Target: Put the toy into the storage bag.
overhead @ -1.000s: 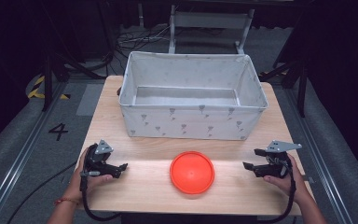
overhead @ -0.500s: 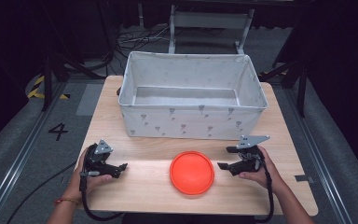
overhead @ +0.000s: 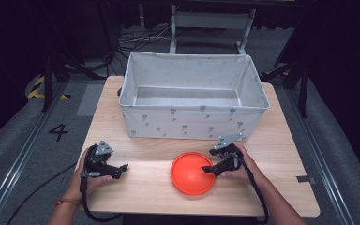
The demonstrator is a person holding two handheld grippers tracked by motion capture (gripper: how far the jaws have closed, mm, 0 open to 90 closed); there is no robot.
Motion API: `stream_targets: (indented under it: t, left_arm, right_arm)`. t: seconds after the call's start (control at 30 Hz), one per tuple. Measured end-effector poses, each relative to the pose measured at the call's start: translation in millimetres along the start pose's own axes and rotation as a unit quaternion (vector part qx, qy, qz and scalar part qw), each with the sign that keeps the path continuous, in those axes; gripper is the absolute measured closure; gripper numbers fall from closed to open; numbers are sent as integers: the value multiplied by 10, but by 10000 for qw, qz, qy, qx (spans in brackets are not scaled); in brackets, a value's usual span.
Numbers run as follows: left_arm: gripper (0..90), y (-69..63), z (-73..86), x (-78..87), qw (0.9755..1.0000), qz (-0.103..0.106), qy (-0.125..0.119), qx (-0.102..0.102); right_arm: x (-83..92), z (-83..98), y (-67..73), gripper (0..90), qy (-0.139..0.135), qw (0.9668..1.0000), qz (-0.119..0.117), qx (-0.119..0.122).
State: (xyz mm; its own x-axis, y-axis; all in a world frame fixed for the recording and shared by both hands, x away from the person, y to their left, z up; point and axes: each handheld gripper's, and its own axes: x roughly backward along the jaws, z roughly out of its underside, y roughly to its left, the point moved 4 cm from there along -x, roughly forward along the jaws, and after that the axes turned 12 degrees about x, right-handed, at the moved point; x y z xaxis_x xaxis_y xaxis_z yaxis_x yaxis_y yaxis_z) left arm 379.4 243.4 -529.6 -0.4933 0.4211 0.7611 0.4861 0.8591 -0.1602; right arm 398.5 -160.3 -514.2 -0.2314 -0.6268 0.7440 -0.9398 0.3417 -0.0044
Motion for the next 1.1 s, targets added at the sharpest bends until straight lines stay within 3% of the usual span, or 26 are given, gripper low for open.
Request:
stream_targets:
  t: [0.27, 0.5, 0.63, 0.77, 0.9, 1.1]
  left_arm:
    - [3, -1, 0, 0, 10000, 0, 0, 2]
    - [4, -4, 5, 2, 10000, -12, 6, 25]
    - [4, -4, 5, 2, 10000, -11, 8, 24]
    - [4, -4, 5, 2, 10000, -10, 7, 25]
    - [3, -4, 5, 2, 10000, -10, 8, 23]
    - [3, -5, 5, 3, 10000, -13, 12, 26]
  right_arm:
    - [-115, -23, 49, 171, 130, 9999, -71, 81]
    - [-149, -93, 237, 265, 236, 9988, -118, 424]
    - [-144, -106, 234, 332, 284, 9990, -83, 332]
    - [-112, -93, 151, 524, 138, 9999, -93, 11]
    - [-94, -64, 88, 622, -35, 9989, -333, -329]
    - [-17, -66, 60, 721, -183, 9979, -497, -385]
